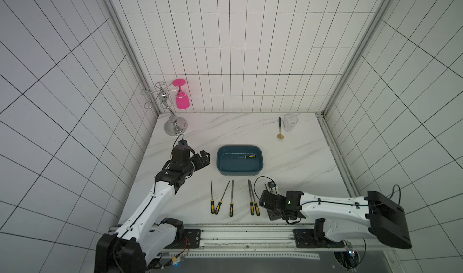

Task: Put the file tool into the storage box
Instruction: Pick up the file tool from the center of the board.

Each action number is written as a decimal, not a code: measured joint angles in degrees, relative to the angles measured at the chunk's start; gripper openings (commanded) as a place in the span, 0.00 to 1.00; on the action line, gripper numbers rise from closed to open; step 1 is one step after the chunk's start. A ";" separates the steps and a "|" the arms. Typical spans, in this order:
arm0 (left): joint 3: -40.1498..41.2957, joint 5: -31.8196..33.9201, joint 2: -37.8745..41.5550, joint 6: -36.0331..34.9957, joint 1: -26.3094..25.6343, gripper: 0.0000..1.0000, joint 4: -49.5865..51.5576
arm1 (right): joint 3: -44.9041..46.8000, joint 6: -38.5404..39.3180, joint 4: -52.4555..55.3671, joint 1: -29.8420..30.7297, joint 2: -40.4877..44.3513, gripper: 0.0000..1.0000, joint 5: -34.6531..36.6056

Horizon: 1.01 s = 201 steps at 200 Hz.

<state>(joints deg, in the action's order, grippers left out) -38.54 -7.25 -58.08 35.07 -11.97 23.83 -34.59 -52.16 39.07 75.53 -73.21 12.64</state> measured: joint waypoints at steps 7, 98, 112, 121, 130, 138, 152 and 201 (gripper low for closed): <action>0.13 0.17 -0.02 0.07 -0.07 0.98 -0.04 | 0.00 0.00 -0.26 0.28 -0.42 0.59 0.02; 0.15 1.81 0.00 1.14 -3.06 0.98 -0.46 | 1.05 -1.90 -2.43 2.12 -0.66 0.25 0.11; 0.13 1.99 0.48 1.20 -3.26 0.98 -0.42 | 1.25 -2.36 -2.56 2.12 -0.50 0.16 0.13; 0.09 2.21 0.98 1.31 -3.28 0.98 -0.28 | 1.27 -2.54 -2.56 2.12 -0.44 0.12 0.22; 0.00 2.45 1.53 1.33 -3.32 0.98 -0.07 | 1.27 -2.75 -2.56 2.12 -0.33 0.10 0.28; -0.17 2.67 2.03 1.36 -3.32 0.98 0.20 | 1.27 -2.89 -2.54 2.12 -0.31 0.08 0.35; -0.52 2.97 2.97 1.36 -3.34 0.98 0.59 | 1.27 -3.17 -2.43 2.43 -0.28 0.05 0.52; -1.40 3.41 8.46 1.36 -3.37 0.98 1.97 | 0.39 -2.56 3.67 4.46 3.30 0.04 2.62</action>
<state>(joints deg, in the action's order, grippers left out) -39.94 -3.84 -49.63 36.42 -15.33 25.80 -34.20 -54.72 42.74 79.99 -69.91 15.27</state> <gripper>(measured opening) 0.979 0.164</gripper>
